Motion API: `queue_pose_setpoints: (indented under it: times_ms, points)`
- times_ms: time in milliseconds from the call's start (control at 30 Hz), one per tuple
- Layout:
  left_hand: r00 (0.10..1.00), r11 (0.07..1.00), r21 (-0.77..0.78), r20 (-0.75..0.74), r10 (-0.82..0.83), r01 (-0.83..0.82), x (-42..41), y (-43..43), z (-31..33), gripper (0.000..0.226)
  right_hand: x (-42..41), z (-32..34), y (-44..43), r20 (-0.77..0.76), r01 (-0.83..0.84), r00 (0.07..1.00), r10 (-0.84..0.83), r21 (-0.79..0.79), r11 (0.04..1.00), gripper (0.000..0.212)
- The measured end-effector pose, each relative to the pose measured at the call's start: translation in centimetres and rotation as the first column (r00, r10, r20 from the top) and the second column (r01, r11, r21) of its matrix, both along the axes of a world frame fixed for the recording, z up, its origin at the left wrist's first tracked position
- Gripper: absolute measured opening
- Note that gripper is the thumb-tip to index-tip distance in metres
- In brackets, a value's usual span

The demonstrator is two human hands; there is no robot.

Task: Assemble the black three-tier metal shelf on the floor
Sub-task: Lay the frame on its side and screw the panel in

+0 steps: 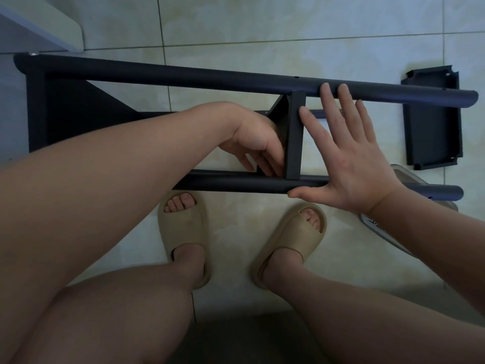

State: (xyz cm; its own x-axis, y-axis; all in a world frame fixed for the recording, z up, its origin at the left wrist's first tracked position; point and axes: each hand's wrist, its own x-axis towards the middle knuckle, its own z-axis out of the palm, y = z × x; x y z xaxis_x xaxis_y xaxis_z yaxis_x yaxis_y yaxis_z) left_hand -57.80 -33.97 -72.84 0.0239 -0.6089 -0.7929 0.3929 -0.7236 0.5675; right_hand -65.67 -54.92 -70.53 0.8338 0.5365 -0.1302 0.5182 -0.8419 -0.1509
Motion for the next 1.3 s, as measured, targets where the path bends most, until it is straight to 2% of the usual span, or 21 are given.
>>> queue_pose_setpoints:
  times_ms: [467,633,1300]
  points:
    - [0.998,0.999,-0.025,-0.052,0.025,-0.026,0.02,0.41,-0.18,0.022,0.06,0.20,0.11,-0.004,-0.006,1.000,0.005,-0.020,1.000,0.117]
    - [1.000,0.999,-0.033,-0.022,0.019,-0.019,-0.10,0.24,-0.21,0.017,0.03,0.24,0.17,-0.008,-0.002,1.000,0.001,-0.020,1.000,0.117]
    - [0.999,0.998,-0.045,-0.017,0.038,-0.039,-0.06,0.25,-0.21,0.024,0.21,0.03,0.04,-0.010,-0.019,1.000,0.019,-0.032,0.999,0.118]
